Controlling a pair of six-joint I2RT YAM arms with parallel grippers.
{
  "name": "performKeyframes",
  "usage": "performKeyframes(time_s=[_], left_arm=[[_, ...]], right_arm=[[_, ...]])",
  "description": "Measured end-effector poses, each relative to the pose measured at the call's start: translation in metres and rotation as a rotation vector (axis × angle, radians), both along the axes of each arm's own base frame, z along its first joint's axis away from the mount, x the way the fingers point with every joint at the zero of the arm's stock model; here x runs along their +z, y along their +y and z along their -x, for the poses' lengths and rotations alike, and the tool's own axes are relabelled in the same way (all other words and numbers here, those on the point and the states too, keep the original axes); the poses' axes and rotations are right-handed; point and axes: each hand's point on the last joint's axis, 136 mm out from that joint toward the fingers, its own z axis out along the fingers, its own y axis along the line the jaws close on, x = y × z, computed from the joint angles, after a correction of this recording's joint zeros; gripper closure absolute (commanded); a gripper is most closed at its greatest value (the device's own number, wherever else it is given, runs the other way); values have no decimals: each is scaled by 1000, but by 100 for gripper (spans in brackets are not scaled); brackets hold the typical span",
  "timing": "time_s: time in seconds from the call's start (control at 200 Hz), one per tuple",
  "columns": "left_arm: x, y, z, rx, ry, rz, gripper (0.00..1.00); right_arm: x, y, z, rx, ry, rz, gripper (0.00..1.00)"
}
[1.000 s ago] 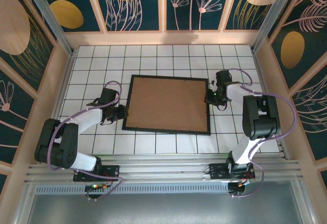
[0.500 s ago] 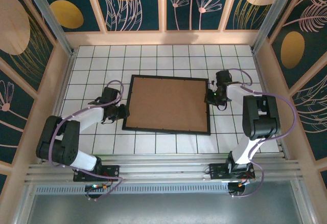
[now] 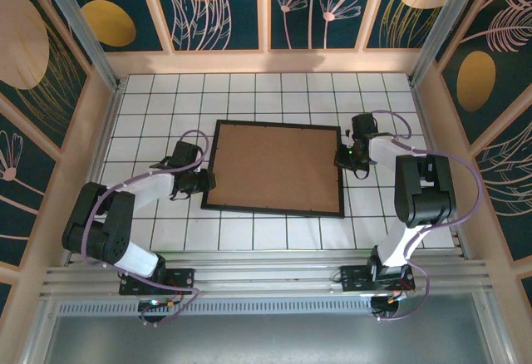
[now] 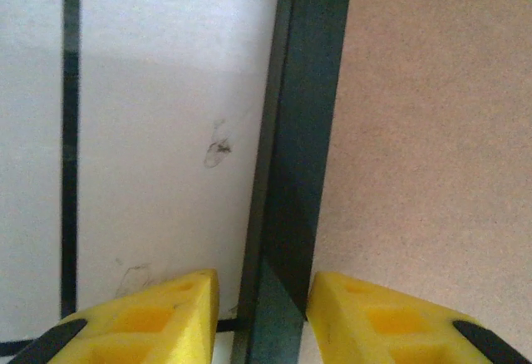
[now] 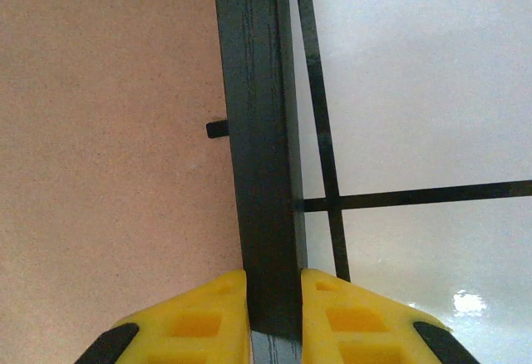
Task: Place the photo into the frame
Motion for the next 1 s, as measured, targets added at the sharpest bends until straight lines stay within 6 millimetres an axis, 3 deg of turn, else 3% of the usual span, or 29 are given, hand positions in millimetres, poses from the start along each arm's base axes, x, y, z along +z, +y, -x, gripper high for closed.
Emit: performKeyframes(time_s=[0.505, 0.731, 0.856, 1.001], left_arm=[[-2, -1, -3, -23, -4, -89, 50], [6, -3, -2, -28, -33, -108, 44], [25, -1, -8, -7, -96, -109, 42], [62, 5, -22, 41, -212, -91, 36]], right_arm=[[0, 0, 0, 0, 0, 0, 81], [0, 1, 0, 2, 0, -3, 78], [1, 7, 0, 9, 1, -19, 77], [1, 19, -10, 19, 2, -63, 75]])
